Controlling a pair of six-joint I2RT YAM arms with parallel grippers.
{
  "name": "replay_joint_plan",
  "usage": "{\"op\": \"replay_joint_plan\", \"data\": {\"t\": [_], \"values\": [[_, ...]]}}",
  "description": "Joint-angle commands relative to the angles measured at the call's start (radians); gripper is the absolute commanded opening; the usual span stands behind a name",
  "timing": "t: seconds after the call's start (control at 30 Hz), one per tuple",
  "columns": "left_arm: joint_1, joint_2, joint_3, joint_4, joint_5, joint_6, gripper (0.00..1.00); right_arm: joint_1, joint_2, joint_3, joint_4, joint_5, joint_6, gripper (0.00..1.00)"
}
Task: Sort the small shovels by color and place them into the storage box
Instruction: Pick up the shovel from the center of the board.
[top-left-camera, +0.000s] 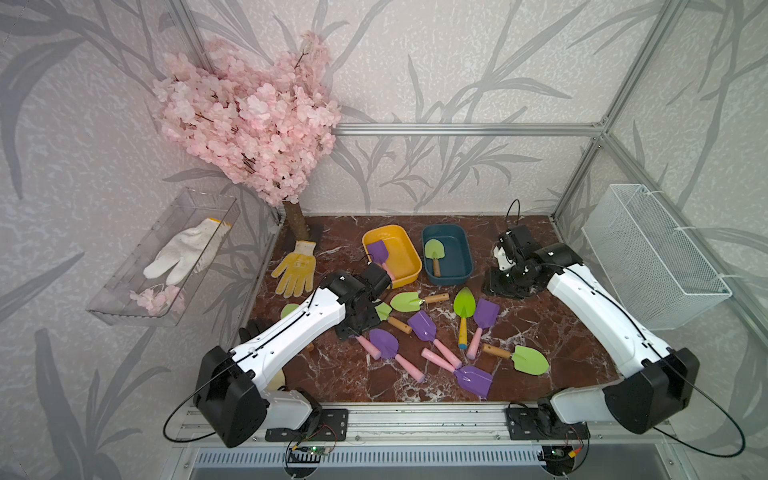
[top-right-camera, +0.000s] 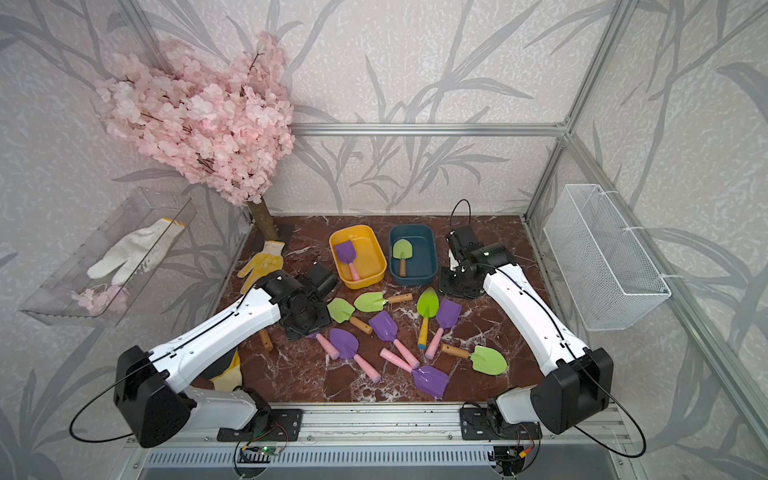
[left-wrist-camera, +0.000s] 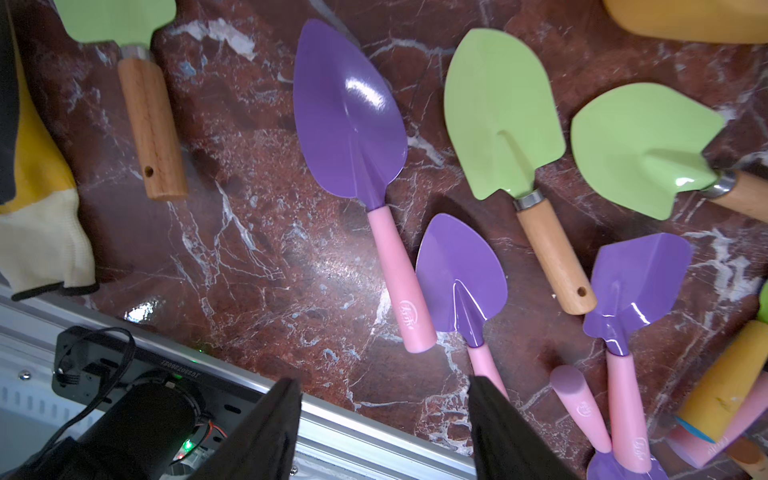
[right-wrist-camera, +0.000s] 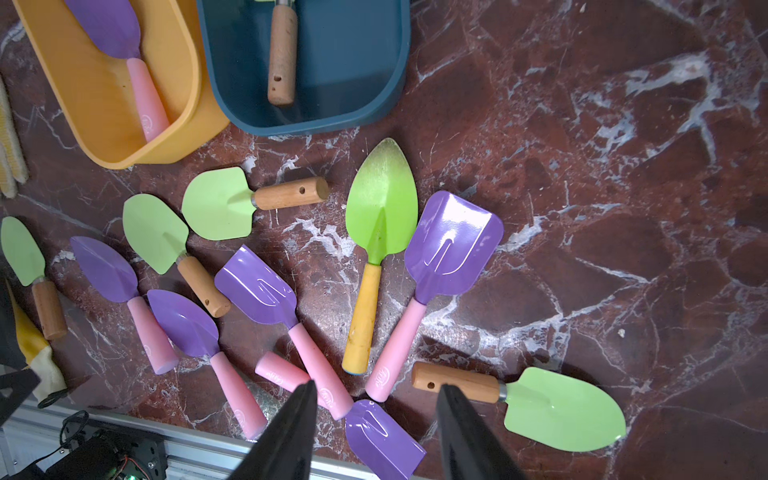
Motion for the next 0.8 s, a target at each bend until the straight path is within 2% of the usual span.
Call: {"op": "replay_joint_plan", "data": {"t": [0.0, 0.27, 0.77], "values": [[-0.023, 0.037, -0.036, 0.008, 0.012, -0.082, 0.68, -0.017, -0.033, 0.002, -0.002, -0.009, -0.016, 0.51], [-0.042, 0.023, -0.167, 0.161, 0.07, -0.184, 0.68, -0.038, -0.055, -0.025, 0.008, -0.027, -0.026, 0.51], [-0.077, 0.091, -0.217, 0.291, 0.142, -0.218, 0.68, -0.039, -0.063, -0.058, 0.031, -0.036, -0.016, 0.51]]}}
